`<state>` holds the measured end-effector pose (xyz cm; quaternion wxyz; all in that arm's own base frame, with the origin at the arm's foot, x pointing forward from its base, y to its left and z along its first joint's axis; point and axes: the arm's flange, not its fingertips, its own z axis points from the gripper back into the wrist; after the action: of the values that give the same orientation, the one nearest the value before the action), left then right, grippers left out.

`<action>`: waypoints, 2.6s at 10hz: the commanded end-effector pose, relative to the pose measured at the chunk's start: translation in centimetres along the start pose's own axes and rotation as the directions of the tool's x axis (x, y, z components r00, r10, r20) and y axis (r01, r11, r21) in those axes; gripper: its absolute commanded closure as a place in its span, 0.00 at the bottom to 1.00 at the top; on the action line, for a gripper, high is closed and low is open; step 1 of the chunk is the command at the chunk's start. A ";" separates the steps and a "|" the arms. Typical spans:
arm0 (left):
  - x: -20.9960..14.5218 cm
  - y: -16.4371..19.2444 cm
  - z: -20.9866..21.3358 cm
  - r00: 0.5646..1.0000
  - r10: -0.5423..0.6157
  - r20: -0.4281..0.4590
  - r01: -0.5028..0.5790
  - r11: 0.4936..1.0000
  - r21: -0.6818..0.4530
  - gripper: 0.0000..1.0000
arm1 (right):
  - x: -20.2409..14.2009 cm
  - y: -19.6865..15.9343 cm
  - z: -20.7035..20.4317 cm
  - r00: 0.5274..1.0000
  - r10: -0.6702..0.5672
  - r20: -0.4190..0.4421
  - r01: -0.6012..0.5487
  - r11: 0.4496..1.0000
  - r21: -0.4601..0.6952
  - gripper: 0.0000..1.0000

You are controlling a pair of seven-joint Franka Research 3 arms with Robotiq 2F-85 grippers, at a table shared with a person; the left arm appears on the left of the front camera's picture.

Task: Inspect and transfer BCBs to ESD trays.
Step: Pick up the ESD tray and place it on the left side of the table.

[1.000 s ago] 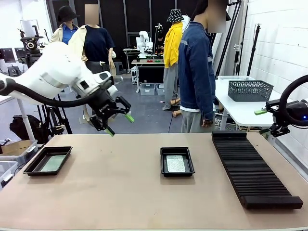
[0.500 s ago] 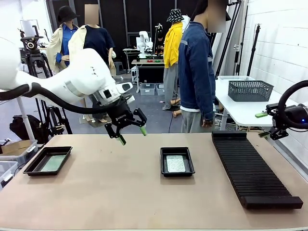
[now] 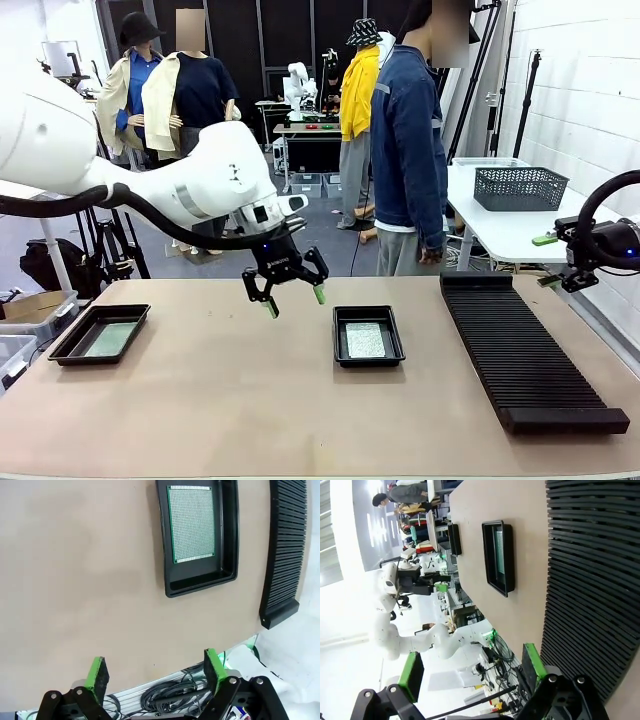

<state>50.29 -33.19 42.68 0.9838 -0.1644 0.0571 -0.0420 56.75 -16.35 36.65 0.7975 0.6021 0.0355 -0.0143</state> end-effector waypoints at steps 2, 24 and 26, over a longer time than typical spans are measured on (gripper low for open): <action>0.9 -2.0 -2.2 1.000 0.013 -0.010 -0.012 0.998 0.065 0.00 | -0.3 0.2 -0.1 1.000 0.000 0.006 0.000 1.000 -0.003 0.00; 7.6 -3.8 -11.3 0.952 0.064 0.300 -0.095 0.991 0.091 0.06 | -0.3 0.2 -0.1 1.000 0.000 0.006 0.000 1.000 -0.003 0.00; 7.6 -3.7 -11.8 0.955 0.053 0.290 -0.084 0.992 0.095 0.16 | -0.3 0.2 -0.1 1.000 0.000 0.006 0.000 1.000 -0.003 0.00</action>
<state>55.92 -41.00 32.20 0.9890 -0.1221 -0.0820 0.0154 56.72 -16.44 36.75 0.7977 0.6020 0.0343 -0.0145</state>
